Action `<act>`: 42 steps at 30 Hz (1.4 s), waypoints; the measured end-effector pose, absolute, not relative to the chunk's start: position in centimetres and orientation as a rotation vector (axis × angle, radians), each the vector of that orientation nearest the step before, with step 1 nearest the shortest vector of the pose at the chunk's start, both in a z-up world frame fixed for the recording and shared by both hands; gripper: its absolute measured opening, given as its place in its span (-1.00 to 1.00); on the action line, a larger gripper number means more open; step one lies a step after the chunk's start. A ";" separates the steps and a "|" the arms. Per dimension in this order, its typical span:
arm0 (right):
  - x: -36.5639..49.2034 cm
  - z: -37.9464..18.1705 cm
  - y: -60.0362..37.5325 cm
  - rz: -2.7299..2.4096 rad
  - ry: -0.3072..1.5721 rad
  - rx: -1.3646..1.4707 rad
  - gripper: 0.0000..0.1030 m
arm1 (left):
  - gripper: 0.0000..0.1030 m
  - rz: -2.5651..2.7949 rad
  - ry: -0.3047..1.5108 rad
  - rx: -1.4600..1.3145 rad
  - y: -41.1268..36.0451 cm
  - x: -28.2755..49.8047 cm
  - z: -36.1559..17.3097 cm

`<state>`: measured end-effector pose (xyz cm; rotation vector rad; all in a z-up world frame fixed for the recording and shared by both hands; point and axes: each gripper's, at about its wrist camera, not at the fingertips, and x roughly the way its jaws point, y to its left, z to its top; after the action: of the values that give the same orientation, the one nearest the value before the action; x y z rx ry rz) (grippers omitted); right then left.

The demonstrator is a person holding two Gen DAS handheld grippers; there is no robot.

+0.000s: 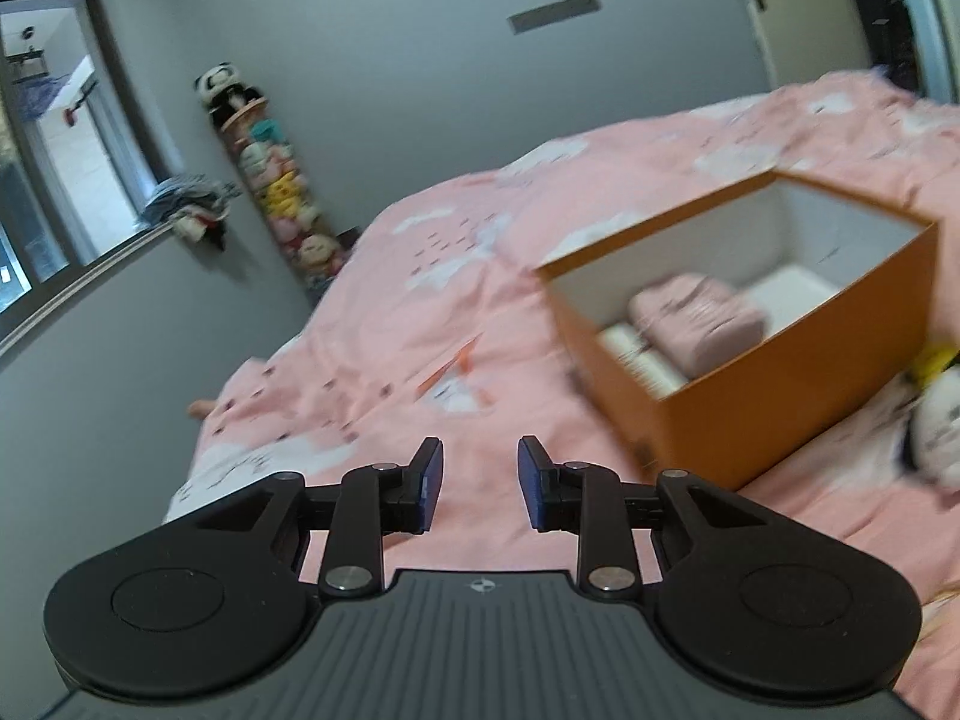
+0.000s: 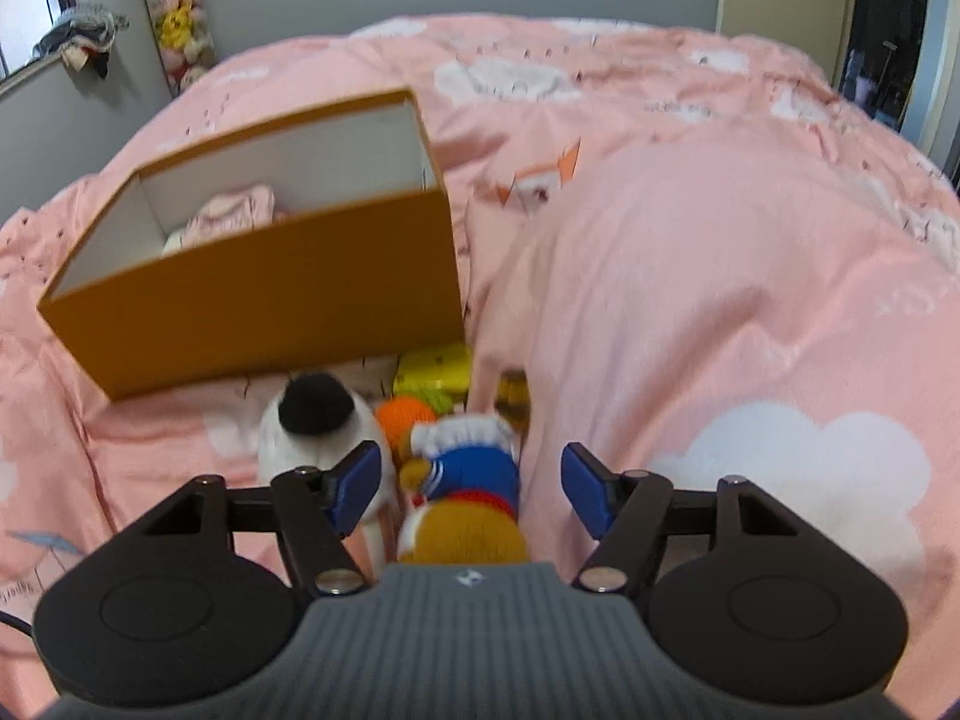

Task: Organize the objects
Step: 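Open both tools and withdraw them toward the plush toys beside the box, then grasp the white hamster plush with the left tool while the right tool grasps the sailor duck plush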

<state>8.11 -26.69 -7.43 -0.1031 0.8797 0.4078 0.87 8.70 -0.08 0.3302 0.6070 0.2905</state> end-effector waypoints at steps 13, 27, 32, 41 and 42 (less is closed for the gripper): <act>8.1 -10.3 -26.2 0.466 1.009 -0.193 0.04 | -0.25 -0.028 0.670 0.297 0.1 3.2 0.7; 9.4 -10.3 -28.9 0.640 1.052 0.164 -0.12 | -0.07 -0.299 0.948 0.057 -3.5 6.9 -3.3; 9.1 -10.2 -28.3 0.571 1.023 0.109 -0.10 | -0.05 -0.237 1.063 -0.098 -3.3 8.2 -5.3; 9.4 -10.7 -27.9 0.647 1.044 0.123 -0.10 | 0.12 -0.196 1.160 -0.203 -3.9 9.2 -6.9; 9.4 -10.8 -27.8 0.652 1.047 0.118 -0.10 | 0.12 -0.179 1.166 -0.209 -3.8 9.2 -7.0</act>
<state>9.38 -27.78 -10.76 0.1183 1.0465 0.6516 9.19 -3.81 -7.00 -0.2085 1.1660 -0.1794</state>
